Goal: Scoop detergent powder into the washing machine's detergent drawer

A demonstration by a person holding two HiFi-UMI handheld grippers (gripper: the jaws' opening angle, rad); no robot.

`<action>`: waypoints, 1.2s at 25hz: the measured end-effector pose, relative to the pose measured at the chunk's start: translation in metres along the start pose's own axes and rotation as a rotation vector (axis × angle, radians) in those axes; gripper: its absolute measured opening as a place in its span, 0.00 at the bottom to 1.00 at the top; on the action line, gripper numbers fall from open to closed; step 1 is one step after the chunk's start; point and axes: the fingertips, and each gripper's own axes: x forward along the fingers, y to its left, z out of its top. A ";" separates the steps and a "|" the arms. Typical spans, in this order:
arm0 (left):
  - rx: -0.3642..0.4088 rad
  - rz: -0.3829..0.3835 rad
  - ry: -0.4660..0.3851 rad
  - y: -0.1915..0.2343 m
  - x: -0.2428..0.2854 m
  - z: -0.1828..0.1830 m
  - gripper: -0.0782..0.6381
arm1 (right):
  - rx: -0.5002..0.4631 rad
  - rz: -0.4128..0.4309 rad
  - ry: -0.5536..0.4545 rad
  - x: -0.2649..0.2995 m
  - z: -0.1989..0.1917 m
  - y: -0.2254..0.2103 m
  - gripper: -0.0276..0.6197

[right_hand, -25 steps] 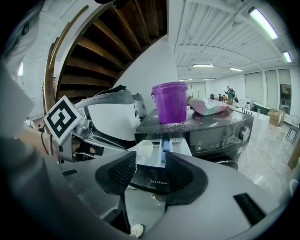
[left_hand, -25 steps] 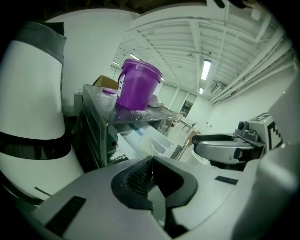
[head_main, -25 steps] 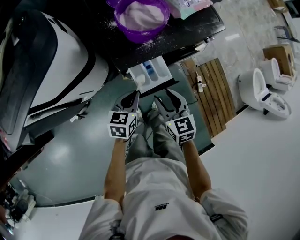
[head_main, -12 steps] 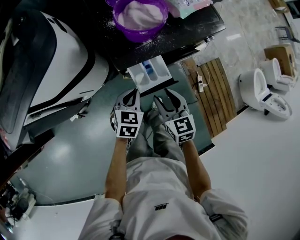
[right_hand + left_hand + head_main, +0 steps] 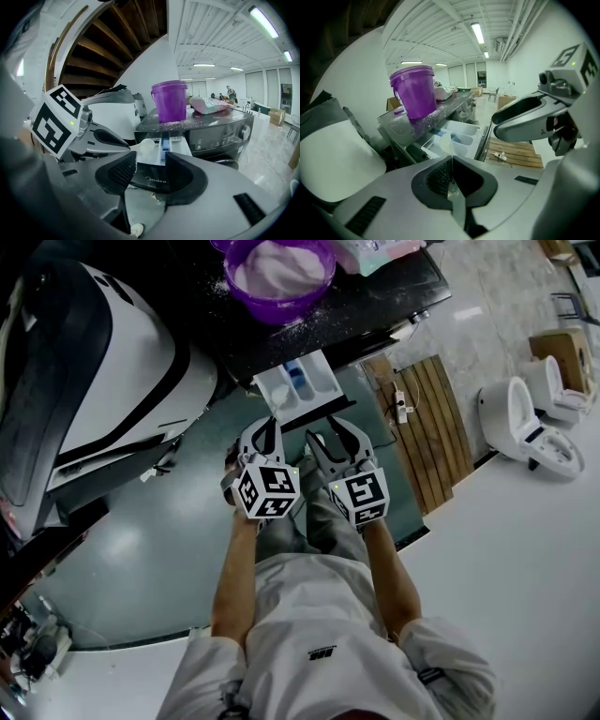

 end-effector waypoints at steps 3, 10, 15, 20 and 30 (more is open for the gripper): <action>0.030 0.012 0.007 -0.001 -0.001 0.001 0.13 | 0.002 -0.001 0.002 -0.001 -0.001 0.000 0.34; 0.089 0.054 0.010 0.002 -0.004 0.005 0.13 | 0.005 -0.003 -0.007 -0.002 0.000 0.000 0.34; 0.133 0.076 0.035 -0.001 -0.001 0.001 0.13 | 0.011 -0.004 -0.006 -0.002 -0.002 0.000 0.34; 0.150 0.082 0.035 -0.002 -0.003 0.004 0.13 | 0.012 -0.004 -0.007 -0.003 -0.002 -0.002 0.34; 0.151 0.091 0.038 -0.001 -0.003 0.001 0.13 | 0.010 -0.005 -0.006 -0.002 -0.002 -0.001 0.34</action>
